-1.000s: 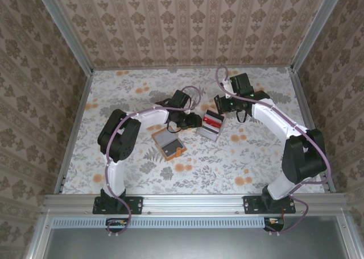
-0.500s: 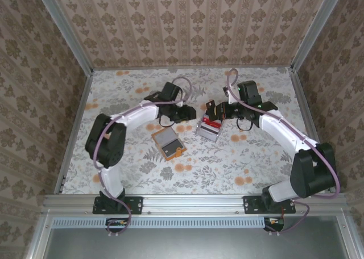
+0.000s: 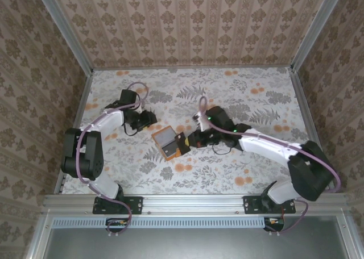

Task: Put the credit cards into the card holder

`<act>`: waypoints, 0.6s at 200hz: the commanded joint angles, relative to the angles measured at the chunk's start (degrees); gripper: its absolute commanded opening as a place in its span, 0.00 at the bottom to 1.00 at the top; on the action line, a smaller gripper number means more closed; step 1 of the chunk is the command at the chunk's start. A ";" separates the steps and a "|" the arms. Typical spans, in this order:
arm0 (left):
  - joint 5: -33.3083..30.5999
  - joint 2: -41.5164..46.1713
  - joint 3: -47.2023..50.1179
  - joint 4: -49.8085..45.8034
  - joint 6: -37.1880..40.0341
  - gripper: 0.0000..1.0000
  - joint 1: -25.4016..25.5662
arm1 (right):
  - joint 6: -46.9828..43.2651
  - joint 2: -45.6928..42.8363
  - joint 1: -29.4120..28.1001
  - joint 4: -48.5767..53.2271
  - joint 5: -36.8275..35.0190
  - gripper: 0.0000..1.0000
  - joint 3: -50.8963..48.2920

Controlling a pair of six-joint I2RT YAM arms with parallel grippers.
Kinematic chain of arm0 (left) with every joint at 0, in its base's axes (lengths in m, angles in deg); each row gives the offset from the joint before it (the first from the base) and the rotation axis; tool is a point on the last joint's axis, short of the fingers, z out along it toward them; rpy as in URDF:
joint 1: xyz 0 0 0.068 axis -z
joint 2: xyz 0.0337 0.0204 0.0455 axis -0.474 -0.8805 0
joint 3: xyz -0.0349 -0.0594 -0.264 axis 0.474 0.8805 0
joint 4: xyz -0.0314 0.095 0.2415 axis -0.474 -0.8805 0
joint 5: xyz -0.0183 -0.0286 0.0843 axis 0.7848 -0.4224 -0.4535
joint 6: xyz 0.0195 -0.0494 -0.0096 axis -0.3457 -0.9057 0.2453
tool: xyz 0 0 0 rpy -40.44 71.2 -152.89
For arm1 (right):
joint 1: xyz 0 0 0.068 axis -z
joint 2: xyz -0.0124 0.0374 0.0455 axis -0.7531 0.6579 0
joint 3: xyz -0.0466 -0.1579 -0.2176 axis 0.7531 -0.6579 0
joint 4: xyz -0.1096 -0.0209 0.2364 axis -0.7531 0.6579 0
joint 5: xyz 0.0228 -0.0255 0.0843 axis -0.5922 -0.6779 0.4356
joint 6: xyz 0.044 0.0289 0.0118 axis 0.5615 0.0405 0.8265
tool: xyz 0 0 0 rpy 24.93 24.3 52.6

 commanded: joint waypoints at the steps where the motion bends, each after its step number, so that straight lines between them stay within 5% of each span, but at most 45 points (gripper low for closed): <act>1: -0.42 1.19 1.28 -1.07 2.99 0.44 -1.04 | 1.29 6.55 -4.51 -0.51 -5.24 0.00 3.56; 50: 0.85 -2.43 1.28 0.71 4.16 0.43 -0.80 | -2.72 14.74 -10.53 4.73 -13.86 0.00 10.94; 120: 1.39 -6.35 0.62 2.13 4.40 0.42 3.95 | -9.09 14.09 -8.79 14.33 -27.87 0.00 11.81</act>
